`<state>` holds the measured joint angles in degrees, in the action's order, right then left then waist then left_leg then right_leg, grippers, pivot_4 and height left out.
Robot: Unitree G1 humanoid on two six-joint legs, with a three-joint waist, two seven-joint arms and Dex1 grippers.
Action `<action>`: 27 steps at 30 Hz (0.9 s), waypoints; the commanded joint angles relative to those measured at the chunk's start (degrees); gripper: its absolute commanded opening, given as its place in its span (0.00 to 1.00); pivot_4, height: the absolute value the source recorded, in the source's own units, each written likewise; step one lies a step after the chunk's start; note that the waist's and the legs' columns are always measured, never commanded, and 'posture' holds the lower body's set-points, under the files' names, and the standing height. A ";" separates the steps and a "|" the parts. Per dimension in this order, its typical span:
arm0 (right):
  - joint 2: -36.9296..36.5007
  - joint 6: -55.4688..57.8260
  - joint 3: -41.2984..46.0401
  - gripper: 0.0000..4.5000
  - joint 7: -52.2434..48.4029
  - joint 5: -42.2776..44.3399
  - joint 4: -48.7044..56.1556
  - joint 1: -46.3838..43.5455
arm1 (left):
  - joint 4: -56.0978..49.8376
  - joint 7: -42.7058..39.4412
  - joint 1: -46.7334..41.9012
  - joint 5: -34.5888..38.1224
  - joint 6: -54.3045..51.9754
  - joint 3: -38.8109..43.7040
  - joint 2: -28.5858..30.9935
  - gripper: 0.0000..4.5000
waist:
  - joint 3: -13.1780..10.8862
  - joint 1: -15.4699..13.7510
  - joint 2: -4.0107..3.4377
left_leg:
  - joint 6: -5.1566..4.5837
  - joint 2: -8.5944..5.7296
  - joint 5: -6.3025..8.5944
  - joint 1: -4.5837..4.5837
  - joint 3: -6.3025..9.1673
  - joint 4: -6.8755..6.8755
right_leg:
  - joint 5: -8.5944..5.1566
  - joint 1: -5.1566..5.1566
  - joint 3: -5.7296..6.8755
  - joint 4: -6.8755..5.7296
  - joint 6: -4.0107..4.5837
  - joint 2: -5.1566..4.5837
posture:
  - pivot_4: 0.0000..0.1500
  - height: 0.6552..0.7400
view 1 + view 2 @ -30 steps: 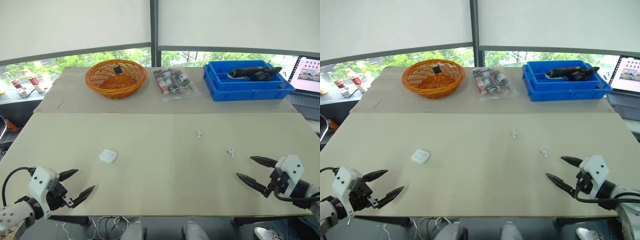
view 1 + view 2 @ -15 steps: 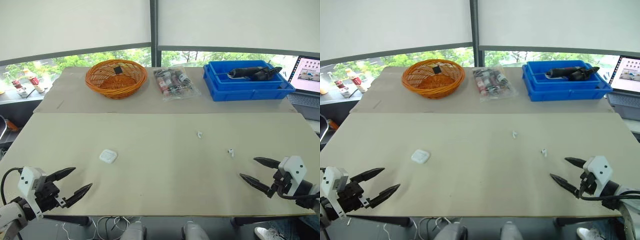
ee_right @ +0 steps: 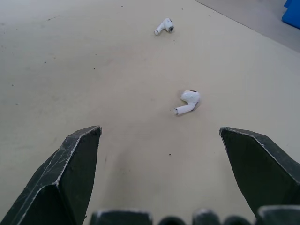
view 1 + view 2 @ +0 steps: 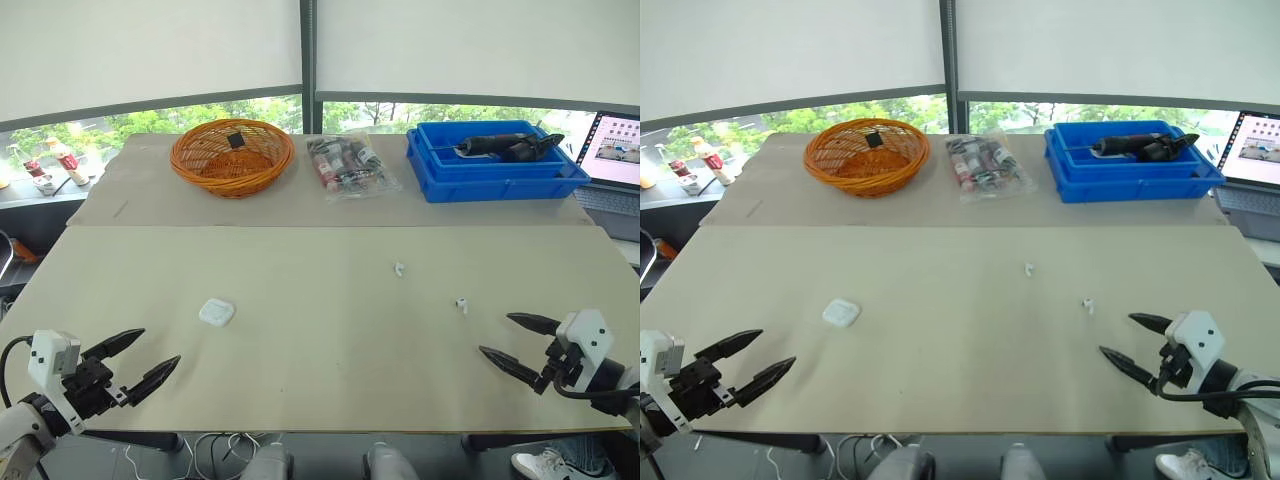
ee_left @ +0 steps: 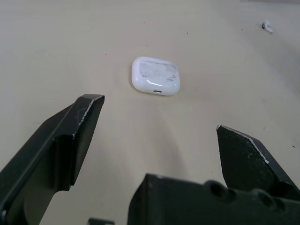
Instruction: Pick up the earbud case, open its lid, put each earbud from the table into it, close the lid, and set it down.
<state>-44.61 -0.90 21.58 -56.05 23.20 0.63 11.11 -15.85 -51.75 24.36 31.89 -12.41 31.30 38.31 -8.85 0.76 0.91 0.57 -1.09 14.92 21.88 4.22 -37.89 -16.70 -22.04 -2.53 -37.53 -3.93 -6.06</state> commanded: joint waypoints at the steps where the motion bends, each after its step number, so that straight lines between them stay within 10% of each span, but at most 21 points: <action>1: 0.68 1.57 2.45 0.99 2.07 2.01 1.93 -1.55 | -2.05 0.58 -0.71 1.60 -0.34 0.80 -0.46 1.00 | 0.00 0.05 0.00 | 0.00 0.00 0.00 0.00 0.00 0.00 | 0.00 0.00 -0.01 0.00 0.00 0.00 | 1.00 1.00; 27: -6.52 25.50 -6.37 0.99 -0.23 16.15 28.65 -14.56 | 4.11 16.60 -14.03 -10.08 -7.70 -16.41 -7.75 1.00 | 0.00 -0.25 -0.01 | 0.02 -0.06 -0.01 0.05 0.18 -0.01 | 0.00 -0.08 0.02 -0.09 0.00 -0.02 | 1.00 1.00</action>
<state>-49.63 22.88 15.50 -54.77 37.12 25.95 -2.48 -12.03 -35.26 10.62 22.26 -19.69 15.71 30.87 -8.85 0.50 0.90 0.59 -1.15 14.91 21.92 4.40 -37.90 -16.70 -22.12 -2.51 -37.62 -3.92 -6.08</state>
